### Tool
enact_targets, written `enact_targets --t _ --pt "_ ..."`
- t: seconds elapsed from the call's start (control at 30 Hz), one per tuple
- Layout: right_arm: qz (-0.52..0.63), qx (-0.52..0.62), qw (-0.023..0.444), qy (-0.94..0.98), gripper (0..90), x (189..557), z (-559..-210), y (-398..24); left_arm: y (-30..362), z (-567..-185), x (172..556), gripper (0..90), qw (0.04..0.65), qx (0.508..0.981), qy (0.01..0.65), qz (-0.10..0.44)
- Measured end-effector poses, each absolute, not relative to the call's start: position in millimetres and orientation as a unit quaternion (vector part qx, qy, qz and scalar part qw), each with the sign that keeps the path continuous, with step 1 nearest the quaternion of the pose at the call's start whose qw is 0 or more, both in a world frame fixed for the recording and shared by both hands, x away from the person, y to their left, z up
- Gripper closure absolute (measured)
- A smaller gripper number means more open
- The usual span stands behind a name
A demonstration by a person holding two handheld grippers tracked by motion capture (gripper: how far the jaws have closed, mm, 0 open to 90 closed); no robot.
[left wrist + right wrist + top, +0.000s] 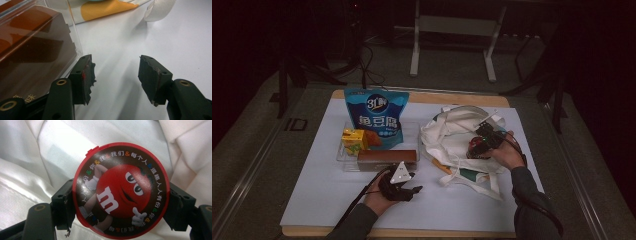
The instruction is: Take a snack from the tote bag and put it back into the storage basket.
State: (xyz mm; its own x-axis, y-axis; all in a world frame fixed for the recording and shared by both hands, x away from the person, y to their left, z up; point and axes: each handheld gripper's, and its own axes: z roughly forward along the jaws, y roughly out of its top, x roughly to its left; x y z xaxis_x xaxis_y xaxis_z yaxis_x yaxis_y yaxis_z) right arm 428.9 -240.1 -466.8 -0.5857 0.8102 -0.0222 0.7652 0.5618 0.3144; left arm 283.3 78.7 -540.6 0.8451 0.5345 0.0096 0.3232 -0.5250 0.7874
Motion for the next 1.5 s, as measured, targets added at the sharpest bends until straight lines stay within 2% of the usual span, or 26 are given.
enact_targets --t 0.7,1.5 --pt "0.137 0.447 0.085 0.88 25.7 427.2 -463.8 -234.6 78.7 -540.5 283.3 45.2 0.419 0.864 0.248 0.126" --pt "0.153 0.417 0.095 0.891 25.7 420.8 -435.3 -212.2 78.5 -540.6 283.4 45.2 0.419 0.864 0.248 0.126"
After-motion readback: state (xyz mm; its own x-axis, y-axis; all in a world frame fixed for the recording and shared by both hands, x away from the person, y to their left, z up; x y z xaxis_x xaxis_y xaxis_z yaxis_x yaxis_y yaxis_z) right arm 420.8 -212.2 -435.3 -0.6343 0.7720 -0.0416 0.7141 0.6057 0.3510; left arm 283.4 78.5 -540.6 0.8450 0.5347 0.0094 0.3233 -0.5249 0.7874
